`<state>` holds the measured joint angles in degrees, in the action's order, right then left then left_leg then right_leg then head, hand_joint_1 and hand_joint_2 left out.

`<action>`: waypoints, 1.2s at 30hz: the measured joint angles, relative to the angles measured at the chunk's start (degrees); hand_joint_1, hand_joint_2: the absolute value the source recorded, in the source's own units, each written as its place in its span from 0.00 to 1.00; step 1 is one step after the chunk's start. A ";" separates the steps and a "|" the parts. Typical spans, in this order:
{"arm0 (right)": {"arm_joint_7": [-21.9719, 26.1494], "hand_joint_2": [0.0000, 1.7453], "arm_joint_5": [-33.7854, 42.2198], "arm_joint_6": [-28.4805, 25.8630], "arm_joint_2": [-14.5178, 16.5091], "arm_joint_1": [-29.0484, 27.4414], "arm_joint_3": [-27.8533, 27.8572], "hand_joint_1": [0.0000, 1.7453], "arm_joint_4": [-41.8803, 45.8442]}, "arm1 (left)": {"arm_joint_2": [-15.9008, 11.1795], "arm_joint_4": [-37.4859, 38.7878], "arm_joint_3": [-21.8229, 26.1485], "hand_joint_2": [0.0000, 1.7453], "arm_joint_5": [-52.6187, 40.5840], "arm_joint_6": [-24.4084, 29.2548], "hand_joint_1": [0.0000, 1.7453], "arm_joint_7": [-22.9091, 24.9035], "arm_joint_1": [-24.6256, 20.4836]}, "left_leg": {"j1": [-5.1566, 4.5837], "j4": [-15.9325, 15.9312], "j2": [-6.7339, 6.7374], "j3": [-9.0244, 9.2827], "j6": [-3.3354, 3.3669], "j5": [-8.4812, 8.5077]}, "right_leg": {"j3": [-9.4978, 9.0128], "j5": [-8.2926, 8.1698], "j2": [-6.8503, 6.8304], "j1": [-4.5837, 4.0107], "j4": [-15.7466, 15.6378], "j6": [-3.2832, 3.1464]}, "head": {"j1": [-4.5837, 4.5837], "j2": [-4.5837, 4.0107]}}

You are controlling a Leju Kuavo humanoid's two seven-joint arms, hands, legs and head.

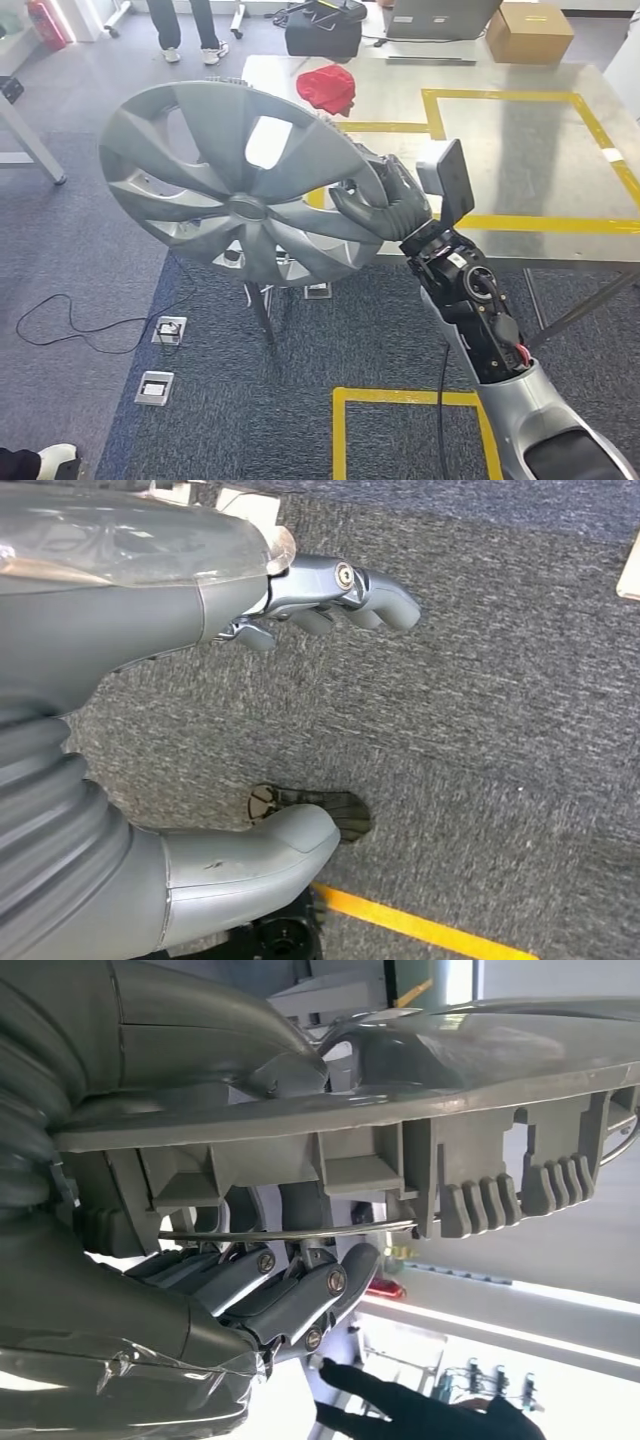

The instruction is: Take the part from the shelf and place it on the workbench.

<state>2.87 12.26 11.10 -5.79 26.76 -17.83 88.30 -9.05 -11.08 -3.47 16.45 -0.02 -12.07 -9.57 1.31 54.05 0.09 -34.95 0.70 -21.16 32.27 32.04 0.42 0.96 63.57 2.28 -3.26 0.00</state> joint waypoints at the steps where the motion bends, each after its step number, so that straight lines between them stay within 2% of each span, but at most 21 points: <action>1: 0.06 1.00 0.05 -0.02 -0.07 0.05 0.10 1.00 -0.01 | -0.02 0.00 -0.04 1.00 -0.01 0.00 0.00 0.00 -0.01 | 0.06 0.22 -0.07 0.04 -0.27 -0.25 | -1.43 -2.19 -0.17 0.12 -3.89 0.14 | -0.28 0.00; 3: 0.33 1.00 0.38 -0.09 -0.20 0.26 0.31 1.00 0.02 | -0.08 0.00 -0.16 1.00 -0.01 0.00 0.00 0.00 -0.12 | 0.06 0.62 -0.15 -0.01 -0.92 -0.50 | -3.14 -4.72 -0.27 -0.03 -8.91 0.07 | -0.69 0.00; 6: 0.68 1.00 0.95 -0.26 -0.27 0.64 0.54 1.00 0.07 | -0.15 0.00 -0.39 1.00 0.01 0.00 0.00 -0.01 -0.25 | 0.03 0.51 -0.12 -0.09 -1.82 -0.39 | -3.23 -4.98 0.01 -0.32 -9.32 -0.70 | -0.52 0.00; 8: 0.76 1.00 1.01 -0.36 -0.30 1.24 0.58 1.00 0.06 | -0.15 0.00 -0.49 1.00 -0.02 0.00 0.00 -0.09 -0.36 | 0.15 2.25 -0.08 -0.85 -2.30 -1.72 | -3.67 -5.31 0.11 -0.16 -9.61 -1.43 | -0.05 0.00; 11: 0.98 1.00 1.15 -0.64 -0.32 1.99 0.55 1.00 0.01 | -0.19 0.00 -0.73 1.00 -0.16 0.00 0.00 -0.17 -0.55 | 0.16 13.33 -0.12 -6.03 -2.57 -6.79 | -3.86 -5.47 0.14 -0.29 -9.73 -2.08 | 1.25 0.00; 12: 1.03 1.00 1.30 -0.74 -0.34 2.05 0.54 1.00 -0.01 | -0.21 0.00 -0.81 1.00 -0.20 0.00 0.00 -0.17 -0.56 | 0.15 16.84 -0.13 -7.87 -2.56 -7.76 | -3.88 -5.40 0.18 -0.43 -9.73 -2.19 | 1.55 0.00; 13: 1.04 1.00 1.48 -0.81 -0.37 2.07 0.51 1.00 -0.02 | -0.22 0.00 -0.89 1.00 -0.22 0.00 0.00 -0.17 -0.56 | 0.13 18.33 -0.13 -8.82 -2.44 -7.65 | -3.94 -5.33 0.27 -0.57 -9.72 -2.30 | 1.74 0.00; 14: 1.03 1.00 1.70 -0.86 -0.39 2.07 0.49 1.00 -0.02 | -0.24 0.00 -0.94 1.00 -0.23 0.01 0.00 -0.17 -0.57 | 0.08 17.53 -0.14 -8.68 -2.22 -6.53 | -4.02 -5.24 0.40 -0.70 -9.72 -2.37 | 1.86 0.00; 16: 1.04 1.00 2.02 -0.87 -0.42 2.14 0.47 1.00 -0.02 | -0.33 0.00 -0.99 1.00 -0.23 0.02 0.00 -0.16 -0.60 | -0.19 9.99 -0.30 -5.42 -1.43 -2.36 | -4.30 -4.96 0.76 -0.89 -9.72 -2.44 | 1.98 0.00; 18: 1.11 1.00 2.10 -0.87 -0.44 2.34 0.45 1.00 -0.02 | -0.54 0.00 -1.04 1.00 -0.23 0.04 0.00 -0.15 -0.71 | -0.56 2.90 -0.49 -2.02 -0.84 -0.10 | -4.34 -4.59 1.13 -1.16 -9.65 -2.24 | 2.02 0.00; 21: 1.14 1.00 2.09 -0.89 -0.49 2.55 0.42 1.00 -0.02 | -0.70 0.00 -1.14 1.00 -0.21 0.23 0.00 -0.15 -0.87 | -0.85 0.78 -0.44 -0.93 -0.55 -0.31 | -4.26 -4.21 1.41 -1.10 -9.72 -1.61 | 1.91 0.00; 23: 1.17 1.00 2.12 -0.93 -0.67 2.73 0.42 1.00 -0.02 | -0.67 -0.01 -1.21 1.00 -0.19 0.41 0.00 -0.15 -0.92 | -0.64 0.23 -0.31 -0.50 -0.19 -0.35 | -3.74 -3.04 1.10 -0.97 -8.47 -1.02 | 1.75 0.00; 24: 1.22 1.00 2.16 -0.95 -0.77 2.93 0.41 1.00 -0.02 | -0.64 -0.01 -1.23 1.00 -0.17 0.46 0.00 -0.16 -0.95 | -0.49 -0.05 -0.21 -0.25 0.00 -0.36 | -2.69 -1.65 0.85 -0.95 -6.10 -0.71 | 1.50 0.00; 26: 1.33 1.00 2.31 -1.05 -0.91 3.29 0.39 1.00 -0.01 | -0.58 0.00 -1.26 1.00 -0.18 0.51 0.00 -0.17 -0.95 | -0.38 -0.19 -0.02 -0.01 0.31 -0.50 | 1.28 1.92 0.39 -0.75 1.97 -0.13 | 0.83 0.00; 28: 1.39 1.00 2.52 -1.30 -1.01 3.37 0.39 1.00 -0.01 | -0.49 0.00 -1.31 1.00 -0.31 0.51 0.00 -0.17 -0.94 | -0.30 -0.13 0.14 0.09 0.35 -0.65 | 4.84 3.21 0.29 -0.42 8.09 0.38 | 0.42 0.00; 29: 1.38 1.00 2.62 -1.45 -1.10 3.37 0.39 1.00 -0.01 | -0.43 0.00 -1.33 1.00 -0.40 0.51 0.00 -0.17 -0.97 | -0.21 -0.08 0.18 0.20 0.25 -0.76 | 5.17 2.08 0.21 -0.22 7.92 0.61 | 0.28 0.00; 30: 1.37 1.00 2.70 -1.59 -1.20 3.40 0.39 1.00 -0.01 | -0.35 0.00 -1.36 1.00 -0.48 0.50 0.00 -0.17 -1.03 | -0.07 0.02 0.19 0.37 0.08 -0.91 | 4.37 -0.07 0.08 0.00 5.39 0.82 | 0.12 0.00; 32: 1.36 1.00 2.78 -1.82 -1.43 3.64 0.41 1.00 0.02 | -0.27 -0.01 -1.39 1.00 -0.58 0.50 0.00 -0.17 -1.17 | 0.08 0.41 0.17 0.67 -0.50 -1.31 | 1.09 -4.77 -0.45 0.26 -2.95 1.13 | -0.42 0.00; 33: 1.37 1.00 2.79 -1.91 -1.49 3.84 0.40 1.00 0.03 | -0.25 -0.01 -1.42 1.00 -0.62 0.50 0.00 -0.17 -1.25 | 0.06 0.67 0.17 0.65 -0.83 -1.45 | -0.41 -5.94 -0.63 0.25 -6.24 1.00 | -0.72 0.00; 34: 1.39 1.00 2.80 -2.00 -1.53 4.00 0.39 1.00 0.04 | -0.25 -0.01 -1.43 1.00 -0.64 0.51 0.00 -0.17 -1.31 | -0.03 0.84 0.19 0.55 -1.17 -1.48 | -1.20 -6.34 -0.71 0.17 -8.05 0.74 | -0.82 0.00; 36: 1.44 1.00 2.82 -2.11 -1.56 4.14 0.37 1.00 0.08 | -0.23 0.00 -1.45 1.00 -0.67 0.51 0.00 -0.17 -1.42 | -0.10 0.87 0.40 0.34 -1.79 -1.28 | -1.54 -6.13 -0.47 -0.04 -8.67 -0.14 | -0.53 0.00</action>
<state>4.32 15.08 8.99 -7.35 30.90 -17.46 88.38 -9.28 -11.08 -4.92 15.78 0.49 -12.24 -10.99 1.21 54.91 0.50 -34.61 -1.10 -22.44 30.74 25.91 -0.06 0.93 54.90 2.14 -3.78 0.00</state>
